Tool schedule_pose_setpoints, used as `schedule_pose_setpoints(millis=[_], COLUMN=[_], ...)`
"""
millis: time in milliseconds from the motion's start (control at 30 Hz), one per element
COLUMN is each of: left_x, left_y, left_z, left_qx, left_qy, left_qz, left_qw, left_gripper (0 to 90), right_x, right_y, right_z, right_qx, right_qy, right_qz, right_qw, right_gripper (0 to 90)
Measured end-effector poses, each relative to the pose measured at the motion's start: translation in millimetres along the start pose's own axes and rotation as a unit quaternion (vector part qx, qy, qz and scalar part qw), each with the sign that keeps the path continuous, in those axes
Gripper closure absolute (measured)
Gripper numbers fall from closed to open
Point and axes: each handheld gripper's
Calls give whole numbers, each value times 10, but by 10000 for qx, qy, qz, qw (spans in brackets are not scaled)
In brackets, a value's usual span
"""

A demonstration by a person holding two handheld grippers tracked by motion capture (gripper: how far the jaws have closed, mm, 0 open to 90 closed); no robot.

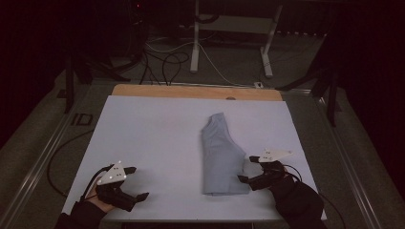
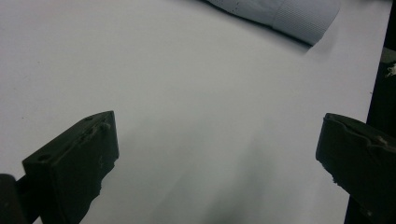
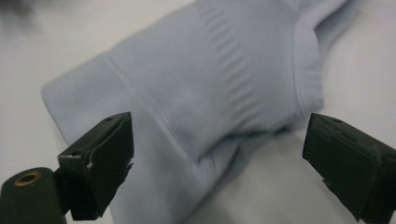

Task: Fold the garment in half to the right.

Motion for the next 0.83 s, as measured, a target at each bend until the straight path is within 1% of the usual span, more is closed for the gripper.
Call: schedule_pose_setpoints(millis=[133, 333, 433, 533, 567, 633, 733, 833], left_x=[-2, 7, 6, -4, -5, -7, -3, -2], left_y=[2, 2, -4, -8, -8, -1, 2, 0], left_z=[3, -3, 2, 1, 1, 7, 6, 6], left_qx=[-21, 25, 16, 30, 33, 12, 5, -1], left_qy=[-29, 0, -11, -32, -36, -40, -29, -34], left_qz=[-24, 18, -9, -41, -33, -34, -28, -24], left_qw=[10000, 10000, 10000, 10000, 10000, 10000, 10000, 10000], left_gripper=[6, 6, 6, 6, 6, 6, 6, 6], right_x=[-23, -55, -89, -115, -120, -119, -118, -115], right_y=[84, 206, 253, 286, 296, 313, 318, 324], right_z=[-22, -27, -3, 18, 18, 22, 2, -3], right_qx=[18, 51, 55, 119, 79, 94, 148, 216], right_qy=[99, 258, 336, 421, 453, 517, 540, 512], right_qz=[15, 68, 67, 57, 72, 82, 58, 50], right_qw=[9999, 9996, 9994, 9990, 9989, 9986, 9984, 9984], right_gripper=[89, 90, 89, 90, 90, 90, 90, 90])
Point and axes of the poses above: each handheld gripper's, and its own axes: x roughly forward along the jaws, y roughly out of its underside, z roughly to its left, and after that the axes turned 9 degrees about x, right-handed
